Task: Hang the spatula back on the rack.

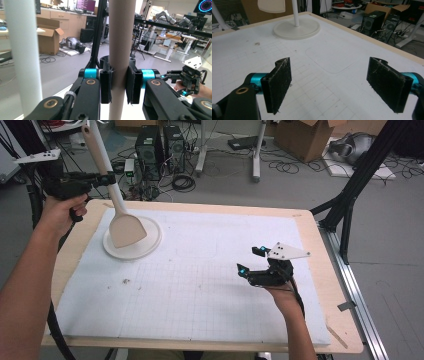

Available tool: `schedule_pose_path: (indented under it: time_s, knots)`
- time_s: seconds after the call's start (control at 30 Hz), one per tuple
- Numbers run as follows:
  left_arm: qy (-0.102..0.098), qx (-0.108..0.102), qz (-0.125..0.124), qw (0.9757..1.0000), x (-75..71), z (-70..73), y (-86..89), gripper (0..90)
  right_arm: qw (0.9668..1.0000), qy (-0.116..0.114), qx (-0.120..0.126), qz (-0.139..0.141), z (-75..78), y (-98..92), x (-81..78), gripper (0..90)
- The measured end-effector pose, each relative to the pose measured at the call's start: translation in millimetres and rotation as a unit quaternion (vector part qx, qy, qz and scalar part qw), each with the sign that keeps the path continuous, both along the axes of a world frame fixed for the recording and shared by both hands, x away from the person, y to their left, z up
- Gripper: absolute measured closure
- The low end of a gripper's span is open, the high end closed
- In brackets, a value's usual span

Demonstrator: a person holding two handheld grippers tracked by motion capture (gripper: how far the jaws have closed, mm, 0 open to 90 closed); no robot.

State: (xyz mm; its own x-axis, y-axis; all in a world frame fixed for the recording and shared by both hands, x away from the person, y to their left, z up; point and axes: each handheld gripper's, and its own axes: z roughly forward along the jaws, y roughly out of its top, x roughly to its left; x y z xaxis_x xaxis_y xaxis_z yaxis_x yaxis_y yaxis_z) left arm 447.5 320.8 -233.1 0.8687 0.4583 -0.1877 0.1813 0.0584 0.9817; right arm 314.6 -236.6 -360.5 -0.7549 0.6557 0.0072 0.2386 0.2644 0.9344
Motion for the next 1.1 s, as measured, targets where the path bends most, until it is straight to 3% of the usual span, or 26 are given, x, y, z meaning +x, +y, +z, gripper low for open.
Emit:
schedule_pose_path:
  time_s: [0.27, 0.57, 0.7, 0.8, 0.97, 1.07, 1.1]
  knots:
    - [0.007, 0.002, -0.002, 1.0000, 7.0, 6.7, -1.5, 76.9, 1.0000, 0.001, -0.001, 0.004, -0.1, 1.0, -0.3, 19.2]
    - [0.027, -0.004, 0.011, 0.9996, 15.8, -0.1, -1.2, 76.8, 0.9999, 0.001, -0.004, 0.011, -0.7, 2.8, 0.0, 19.1]
    - [0.016, 0.003, 0.021, 0.9996, 13.9, -1.1, -2.3, 76.7, 1.0000, 0.002, -0.001, 0.009, -0.6, 2.4, -0.2, 19.2]
    - [0.003, 0.002, 0.050, 0.9987, 8.7, -5.2, -1.9, 75.9, 1.0000, 0.003, -0.002, 0.008, -0.8, 2.0, 0.0, 19.1]
    - [-0.003, 0.005, 0.093, 0.9956, -1.8, -14.1, -0.9, 50.9, 1.0000, 0.000, 0.000, 0.005, -0.9, 0.8, -1.0, 19.2]
    - [-0.020, 0.002, 0.127, 0.9917, -13.7, -21.3, -1.0, 35.1, 1.0000, 0.002, 0.001, 0.002, -1.9, -0.8, -1.6, 19.2]
    - [-0.032, 0.012, 0.139, 0.9897, -19.6, -24.5, -1.2, 32.3, 1.0000, 0.002, 0.001, 0.000, -2.0, -1.3, -1.8, 19.2]
